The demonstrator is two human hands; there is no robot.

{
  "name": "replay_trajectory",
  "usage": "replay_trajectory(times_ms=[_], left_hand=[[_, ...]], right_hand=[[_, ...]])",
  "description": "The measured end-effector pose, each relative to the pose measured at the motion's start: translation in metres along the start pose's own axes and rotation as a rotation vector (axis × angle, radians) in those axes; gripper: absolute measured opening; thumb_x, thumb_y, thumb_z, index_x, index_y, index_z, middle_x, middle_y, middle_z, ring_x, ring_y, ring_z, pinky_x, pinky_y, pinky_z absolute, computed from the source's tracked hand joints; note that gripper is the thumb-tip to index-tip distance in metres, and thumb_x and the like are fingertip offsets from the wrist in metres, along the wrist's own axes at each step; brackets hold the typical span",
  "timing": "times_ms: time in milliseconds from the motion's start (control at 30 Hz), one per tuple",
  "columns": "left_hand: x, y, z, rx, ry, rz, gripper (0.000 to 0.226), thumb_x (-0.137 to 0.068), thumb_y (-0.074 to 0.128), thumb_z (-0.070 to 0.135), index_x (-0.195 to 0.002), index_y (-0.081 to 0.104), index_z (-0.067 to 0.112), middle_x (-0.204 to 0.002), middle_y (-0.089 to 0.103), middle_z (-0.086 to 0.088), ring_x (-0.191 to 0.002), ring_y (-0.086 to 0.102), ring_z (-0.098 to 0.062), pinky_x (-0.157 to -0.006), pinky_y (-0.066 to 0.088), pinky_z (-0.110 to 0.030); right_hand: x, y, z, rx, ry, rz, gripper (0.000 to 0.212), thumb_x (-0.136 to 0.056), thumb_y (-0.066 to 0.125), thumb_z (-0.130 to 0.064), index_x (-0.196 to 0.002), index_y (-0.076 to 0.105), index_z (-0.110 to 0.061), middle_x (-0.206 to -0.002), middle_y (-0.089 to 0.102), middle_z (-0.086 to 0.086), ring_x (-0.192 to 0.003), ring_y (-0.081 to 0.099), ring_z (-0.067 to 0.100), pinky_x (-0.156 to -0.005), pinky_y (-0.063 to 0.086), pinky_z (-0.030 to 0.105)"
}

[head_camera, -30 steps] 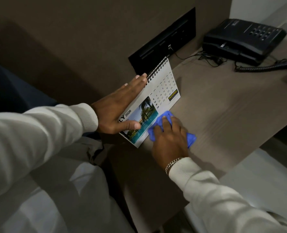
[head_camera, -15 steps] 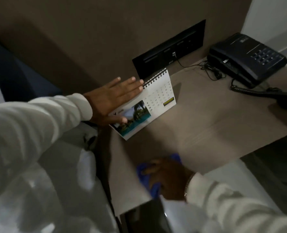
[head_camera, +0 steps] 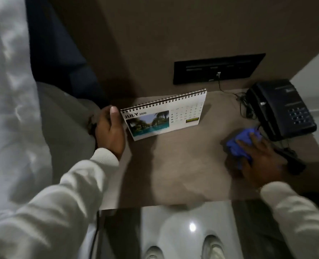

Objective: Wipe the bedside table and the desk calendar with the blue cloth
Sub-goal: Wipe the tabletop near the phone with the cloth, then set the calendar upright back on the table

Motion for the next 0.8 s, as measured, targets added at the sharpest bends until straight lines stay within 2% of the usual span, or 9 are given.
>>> replay_trajectory(times_ms=[100,200,267,333,433,533,633,700,800], left_hand=[[0.020,0.008,-0.008,-0.003,-0.032,-0.021,0.062,-0.090,0.033,0.051,-0.132,0.059,0.013,-0.133,0.064,-0.012,-0.128,0.056,-0.029,-0.107,0.044,-0.053],[0.030,0.015,-0.004,0.043,-0.028,-0.013,0.060,-0.089,0.034,0.057,-0.130,0.060,0.022,-0.134,0.064,-0.005,-0.128,0.056,-0.023,-0.108,0.044,-0.052],[0.031,0.021,0.001,0.066,-0.043,0.009,0.061,-0.085,0.036,0.064,-0.125,0.062,0.026,-0.132,0.065,-0.004,-0.127,0.058,-0.022,-0.108,0.044,-0.052],[0.026,0.025,0.002,0.088,-0.084,0.010,0.055,-0.082,0.037,0.068,-0.115,0.065,0.035,-0.127,0.067,-0.002,-0.123,0.060,-0.023,-0.107,0.045,-0.052],[0.022,0.032,-0.002,0.124,-0.155,-0.095,0.064,-0.077,0.040,0.075,-0.118,0.065,0.032,-0.131,0.066,-0.005,-0.125,0.059,-0.026,-0.110,0.042,-0.053],[0.018,0.037,-0.003,0.126,-0.215,-0.170,0.075,-0.073,0.038,0.079,-0.125,0.062,0.030,-0.136,0.063,-0.003,-0.129,0.055,-0.024,-0.114,0.038,-0.051],[-0.005,0.045,0.006,0.170,-0.259,-0.199,0.057,-0.085,0.037,0.070,-0.111,0.068,0.030,-0.129,0.065,0.002,-0.119,0.059,-0.015,-0.114,0.038,-0.050],[-0.026,0.055,0.010,0.226,-0.300,-0.263,0.044,-0.096,0.035,0.059,-0.100,0.068,0.031,-0.128,0.065,-0.002,-0.116,0.061,-0.019,-0.114,0.039,-0.049],[-0.049,0.063,0.013,0.176,-0.300,-0.322,0.045,-0.097,0.034,0.058,-0.113,0.065,0.030,-0.133,0.062,-0.002,-0.121,0.058,-0.020,-0.111,0.040,-0.045]], right_hand=[[0.003,0.009,-0.015,0.103,0.165,-0.161,0.069,-0.079,0.035,-0.046,-0.136,0.050,-0.011,-0.153,0.028,0.027,-0.140,0.020,0.051,-0.113,0.018,0.062],[-0.003,-0.002,-0.034,0.043,0.224,-0.065,0.068,-0.076,0.043,-0.032,-0.142,0.039,-0.013,-0.156,0.028,0.017,-0.146,0.011,0.041,-0.115,0.005,0.058],[-0.027,-0.015,-0.053,-0.207,0.134,0.006,0.069,-0.074,0.045,-0.022,-0.141,0.039,-0.007,-0.150,0.038,0.019,-0.142,0.027,0.038,-0.117,0.016,0.048],[-0.062,-0.021,-0.076,-0.467,0.144,-0.082,0.066,-0.080,0.049,-0.020,-0.144,0.035,-0.011,-0.150,0.040,0.014,-0.139,0.035,0.028,-0.114,0.024,0.034],[-0.101,-0.011,-0.110,-0.680,0.157,-0.203,0.055,-0.084,0.056,0.000,-0.136,0.044,-0.015,-0.135,0.057,0.010,-0.125,0.052,0.027,-0.107,0.041,0.039],[-0.113,-0.002,-0.116,-0.796,0.161,-0.144,0.050,-0.081,0.054,0.011,-0.124,0.052,-0.013,-0.117,0.066,0.006,-0.111,0.062,0.024,-0.095,0.052,0.035],[-0.117,0.004,-0.111,-0.852,0.115,-0.077,0.055,-0.076,0.051,0.018,-0.123,0.053,-0.011,-0.113,0.065,0.005,-0.106,0.063,0.019,-0.083,0.051,0.024],[-0.123,0.007,-0.111,-0.898,0.104,-0.053,0.060,-0.074,0.048,0.020,-0.124,0.052,-0.012,-0.115,0.064,0.006,-0.103,0.063,0.014,-0.076,0.053,0.022],[-0.132,0.009,-0.113,-0.963,0.108,-0.047,0.067,-0.073,0.045,0.020,-0.129,0.049,-0.016,-0.120,0.065,0.002,-0.106,0.063,0.016,-0.053,0.045,0.010]])
Point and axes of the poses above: each hand's wrist, its own x-axis away from the middle knuckle, its own y-axis out of the palm, z = x × y, the point moved 2 cm from there along -x, towards the middle knuckle
